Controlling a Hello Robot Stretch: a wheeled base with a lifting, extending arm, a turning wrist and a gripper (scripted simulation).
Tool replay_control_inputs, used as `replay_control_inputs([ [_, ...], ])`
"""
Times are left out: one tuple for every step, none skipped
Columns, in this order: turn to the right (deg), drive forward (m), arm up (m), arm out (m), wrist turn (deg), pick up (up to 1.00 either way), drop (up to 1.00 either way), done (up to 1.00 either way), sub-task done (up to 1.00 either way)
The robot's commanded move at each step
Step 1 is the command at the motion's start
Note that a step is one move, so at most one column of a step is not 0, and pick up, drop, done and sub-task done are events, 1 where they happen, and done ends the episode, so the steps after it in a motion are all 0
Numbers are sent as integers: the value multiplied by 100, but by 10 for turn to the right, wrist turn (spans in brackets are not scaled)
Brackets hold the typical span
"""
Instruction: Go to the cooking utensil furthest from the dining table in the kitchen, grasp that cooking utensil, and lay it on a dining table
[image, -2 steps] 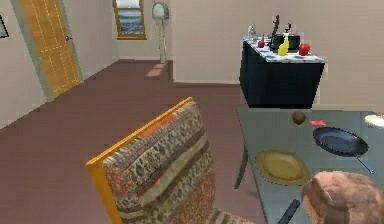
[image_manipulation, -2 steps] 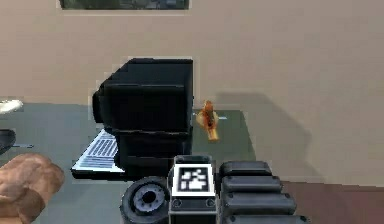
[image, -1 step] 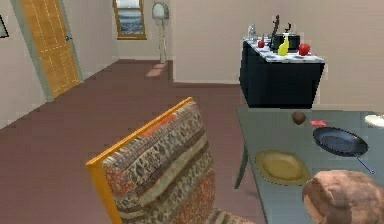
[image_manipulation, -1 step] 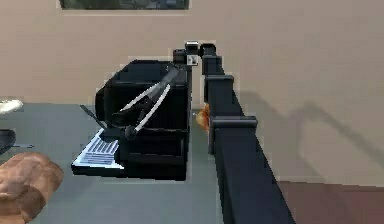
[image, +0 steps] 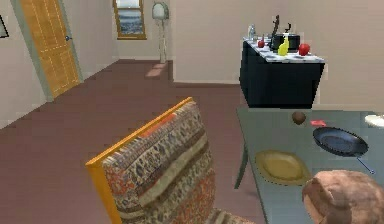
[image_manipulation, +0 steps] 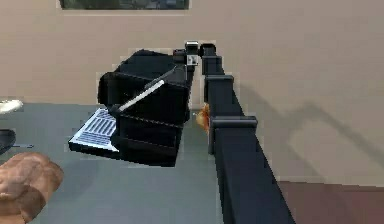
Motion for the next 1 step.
replay_control_inputs([
  [0, 0, -32, 0, 0, 0, 0, 0, 0],
])
